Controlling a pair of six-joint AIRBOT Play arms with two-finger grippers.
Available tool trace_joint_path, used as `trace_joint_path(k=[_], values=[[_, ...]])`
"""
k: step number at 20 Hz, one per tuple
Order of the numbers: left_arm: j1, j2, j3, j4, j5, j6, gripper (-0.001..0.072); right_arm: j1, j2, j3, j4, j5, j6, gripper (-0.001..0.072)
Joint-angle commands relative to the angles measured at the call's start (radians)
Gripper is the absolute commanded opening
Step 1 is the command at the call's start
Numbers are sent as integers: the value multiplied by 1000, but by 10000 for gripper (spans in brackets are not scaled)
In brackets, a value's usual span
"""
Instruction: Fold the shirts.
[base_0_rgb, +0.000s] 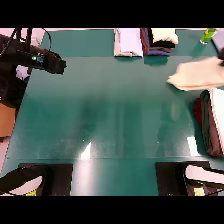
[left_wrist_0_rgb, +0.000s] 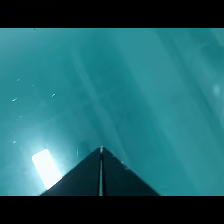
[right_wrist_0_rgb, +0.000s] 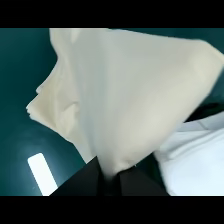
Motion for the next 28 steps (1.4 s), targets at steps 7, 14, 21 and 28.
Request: trace_joint_path(k=[7, 14, 21, 28], values=[[-2, -1, 1, -50, 8, -31, 21, -266, -14, 66, 154, -33, -71, 27], [-2, -1, 1, -51, 7, -28, 21, -266, -14, 380, 176, 76, -70, 27], [-2, -1, 0, -51, -14, -19, 22, -354, 159, 230, 174, 129, -67, 27], [-2, -1, 1, -51, -18, -18, 22, -552, 399, -116, 80, 164, -153, 26]])
